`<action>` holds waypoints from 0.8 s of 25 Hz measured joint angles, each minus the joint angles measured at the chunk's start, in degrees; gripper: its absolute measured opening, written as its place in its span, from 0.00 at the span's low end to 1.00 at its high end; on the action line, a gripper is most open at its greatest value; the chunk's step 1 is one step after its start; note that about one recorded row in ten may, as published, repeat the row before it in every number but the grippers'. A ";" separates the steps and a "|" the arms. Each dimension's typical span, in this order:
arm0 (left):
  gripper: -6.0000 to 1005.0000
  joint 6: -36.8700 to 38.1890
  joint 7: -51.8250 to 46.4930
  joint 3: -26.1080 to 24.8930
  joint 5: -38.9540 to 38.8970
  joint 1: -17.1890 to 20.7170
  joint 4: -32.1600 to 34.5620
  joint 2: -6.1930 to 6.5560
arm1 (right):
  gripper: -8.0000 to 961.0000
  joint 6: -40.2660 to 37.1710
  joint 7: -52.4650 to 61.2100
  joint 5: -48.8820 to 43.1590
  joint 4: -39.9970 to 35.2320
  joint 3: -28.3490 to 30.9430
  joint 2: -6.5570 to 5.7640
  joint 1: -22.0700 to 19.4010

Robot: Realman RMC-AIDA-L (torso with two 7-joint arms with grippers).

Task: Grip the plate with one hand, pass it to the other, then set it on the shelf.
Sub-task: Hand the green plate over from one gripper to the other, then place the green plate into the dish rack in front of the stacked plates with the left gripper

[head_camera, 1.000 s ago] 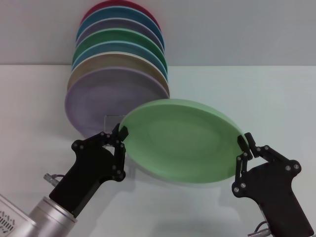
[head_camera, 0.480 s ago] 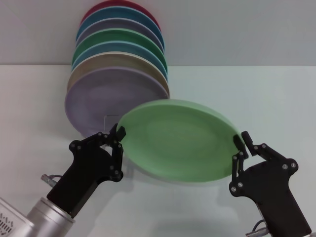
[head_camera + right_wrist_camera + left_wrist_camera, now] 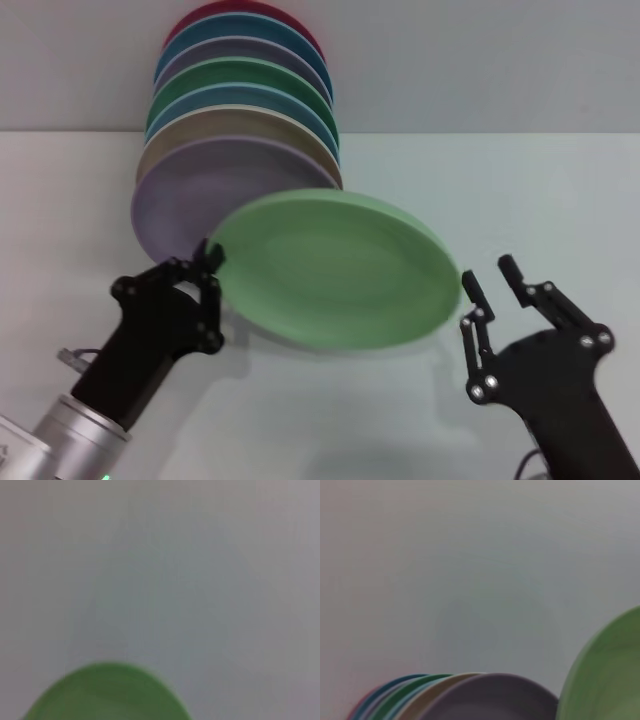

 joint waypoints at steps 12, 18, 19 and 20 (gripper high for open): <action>0.08 10.54 -9.25 -5.60 0.20 2.49 1.73 0.48 | 0.26 -10.17 3.79 -1.21 -5.00 -7.02 0.08 0.49; 0.09 12.86 -11.48 -8.62 0.39 2.09 2.44 0.62 | 0.26 -10.28 7.36 -0.84 -8.98 -6.60 0.24 0.51; 0.09 12.77 -11.57 -8.92 0.40 1.60 2.98 0.64 | 0.26 -10.00 7.48 -0.76 -9.83 -6.50 0.33 0.51; 0.09 12.54 -11.60 -9.33 0.32 0.65 4.42 0.61 | 0.26 -9.78 7.76 -0.61 -10.57 -6.41 0.40 0.52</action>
